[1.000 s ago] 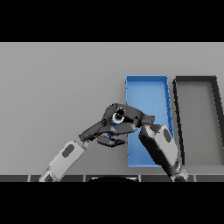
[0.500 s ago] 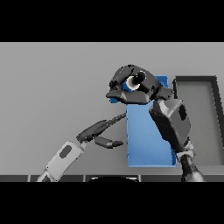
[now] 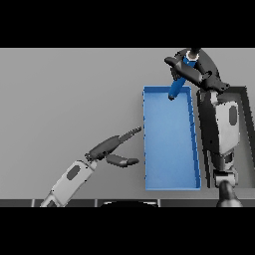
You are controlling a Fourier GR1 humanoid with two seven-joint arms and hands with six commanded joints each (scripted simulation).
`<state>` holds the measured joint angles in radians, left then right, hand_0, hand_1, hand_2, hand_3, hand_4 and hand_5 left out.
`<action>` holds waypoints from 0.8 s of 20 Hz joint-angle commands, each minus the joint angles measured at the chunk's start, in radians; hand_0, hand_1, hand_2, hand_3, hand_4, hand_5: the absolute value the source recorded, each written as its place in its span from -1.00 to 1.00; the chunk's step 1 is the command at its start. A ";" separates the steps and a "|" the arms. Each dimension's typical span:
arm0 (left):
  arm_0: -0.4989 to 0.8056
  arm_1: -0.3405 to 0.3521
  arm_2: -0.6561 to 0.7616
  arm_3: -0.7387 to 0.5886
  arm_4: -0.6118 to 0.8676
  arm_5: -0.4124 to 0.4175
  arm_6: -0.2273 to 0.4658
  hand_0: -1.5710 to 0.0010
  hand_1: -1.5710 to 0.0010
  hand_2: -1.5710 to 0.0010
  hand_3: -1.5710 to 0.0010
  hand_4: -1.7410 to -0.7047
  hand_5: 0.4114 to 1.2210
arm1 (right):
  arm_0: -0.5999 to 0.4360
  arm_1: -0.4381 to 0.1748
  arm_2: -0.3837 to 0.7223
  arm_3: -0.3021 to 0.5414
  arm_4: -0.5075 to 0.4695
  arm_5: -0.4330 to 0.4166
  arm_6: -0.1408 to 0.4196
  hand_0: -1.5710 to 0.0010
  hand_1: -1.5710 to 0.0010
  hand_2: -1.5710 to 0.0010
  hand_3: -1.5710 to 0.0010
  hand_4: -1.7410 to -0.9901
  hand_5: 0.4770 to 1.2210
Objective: Pick up the blue pipe and place it into the blue bin.
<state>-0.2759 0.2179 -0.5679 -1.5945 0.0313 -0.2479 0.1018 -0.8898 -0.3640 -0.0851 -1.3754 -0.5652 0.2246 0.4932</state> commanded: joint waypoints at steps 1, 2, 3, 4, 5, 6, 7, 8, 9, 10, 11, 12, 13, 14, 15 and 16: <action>-0.008 0.006 0.006 0.006 -0.006 0.003 -0.001 1.00 1.00 1.00 1.00 0.77 -0.88 | 0.028 0.001 -0.007 0.000 0.008 -0.008 0.000 -1.00 -1.00 -1.00 -1.00 -0.36 1.00; -0.010 0.009 0.012 0.008 -0.010 0.009 0.000 1.00 1.00 1.00 1.00 0.77 -0.88 | 0.051 -0.007 -0.021 0.021 0.008 -0.004 0.007 -1.00 -1.00 -1.00 -1.00 -0.36 1.00; 0.004 0.015 0.010 -0.002 -0.005 0.005 -0.015 1.00 1.00 1.00 1.00 0.76 -0.88 | 0.087 0.004 -0.014 0.021 0.024 -0.006 0.013 -1.00 -1.00 -1.00 -1.00 -0.36 1.00; 0.007 0.012 0.004 -0.007 -0.006 0.002 -0.021 1.00 1.00 1.00 1.00 0.76 -0.87 | 0.131 0.010 -0.012 0.017 0.038 -0.015 0.028 -1.00 -1.00 -1.00 -1.00 -0.36 1.00; 0.003 0.006 0.000 -0.001 -0.011 0.005 -0.013 1.00 1.00 1.00 1.00 0.76 -0.87 | 0.161 0.009 -0.013 0.015 0.061 -0.033 0.041 -1.00 -1.00 -1.00 -1.00 -0.36 1.00; -0.003 0.003 -0.002 -0.001 -0.010 0.002 -0.002 1.00 1.00 1.00 1.00 0.77 -0.87 | 0.201 0.015 -0.012 0.010 0.070 -0.042 0.059 -1.00 -1.00 -1.00 -1.00 -0.36 1.00; 0.003 0.006 -0.004 -0.007 -0.009 0.000 0.001 1.00 1.00 1.00 1.00 0.77 -0.86 | 0.226 0.016 -0.014 0.007 0.083 -0.061 0.085 -1.00 -1.00 -1.00 -1.00 -0.36 1.00; 0.003 0.001 -0.004 -0.003 -0.010 0.004 0.006 1.00 1.00 1.00 1.00 0.76 -0.86 | 0.267 0.020 -0.014 -0.012 0.089 -0.083 0.112 -1.00 -1.00 -1.00 -1.00 -0.36 1.00; 0.007 0.007 -0.001 -0.007 -0.009 0.003 -0.001 1.00 1.00 1.00 1.00 0.76 -0.86 | 0.299 0.007 0.000 -0.008 0.093 -0.112 0.116 -1.00 -1.00 -1.00 -1.00 -0.36 1.00; 0.011 0.014 0.001 -0.011 -0.006 0.000 -0.013 1.00 1.00 1.00 1.00 0.76 -0.86 | 0.326 -0.019 0.035 0.000 0.089 -0.139 0.116 -1.00 -1.00 -1.00 -1.00 -0.36 1.00; 0.016 0.019 -0.003 -0.009 -0.011 -0.002 -0.013 1.00 1.00 1.00 1.00 0.76 -0.86 | 0.347 -0.031 0.067 0.005 0.086 -0.156 0.116 -1.00 -1.00 -1.00 -0.72 -0.49 1.00; 0.007 0.008 -0.006 -0.014 -0.013 0.003 -0.002 1.00 1.00 1.00 1.00 0.77 -0.85 | 0.368 -0.049 0.105 0.005 0.067 -0.176 0.116 -1.00 -1.00 -1.00 -0.38 -0.59 1.00; 0.011 0.013 -0.004 -0.022 -0.008 0.003 0.001 1.00 1.00 1.00 1.00 0.76 -0.85 | 0.403 -0.070 0.139 -0.011 0.056 -0.188 0.116 -1.00 -1.00 -1.00 -0.50 -0.54 1.00; 0.008 0.014 -0.005 -0.027 -0.008 0.003 0.004 1.00 1.00 1.00 1.00 0.76 -0.85 | 0.421 -0.092 0.175 -0.006 0.032 -0.201 0.116 -1.00 -1.00 -1.00 -0.33 -0.63 1.00; 0.013 0.009 -0.010 -0.024 -0.015 0.009 0.006 1.00 1.00 1.00 1.00 0.76 -0.85 | 0.431 -0.109 0.221 -0.005 0.024 -0.226 0.116 -1.00 -1.00 -1.00 -0.09 -0.71 1.00; 0.011 0.009 -0.008 -0.020 -0.012 0.006 0.010 1.00 1.00 1.00 1.00 0.77 -0.84 | 0.446 -0.127 0.260 -0.001 0.011 -0.243 0.116 -1.00 -1.00 -1.00 0.12 -0.77 0.96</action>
<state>-0.2645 0.2271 -0.5759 -1.6149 0.0195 -0.2418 0.1119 -0.4424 -0.4908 0.1751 -1.3755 -0.5558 -0.0181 0.6093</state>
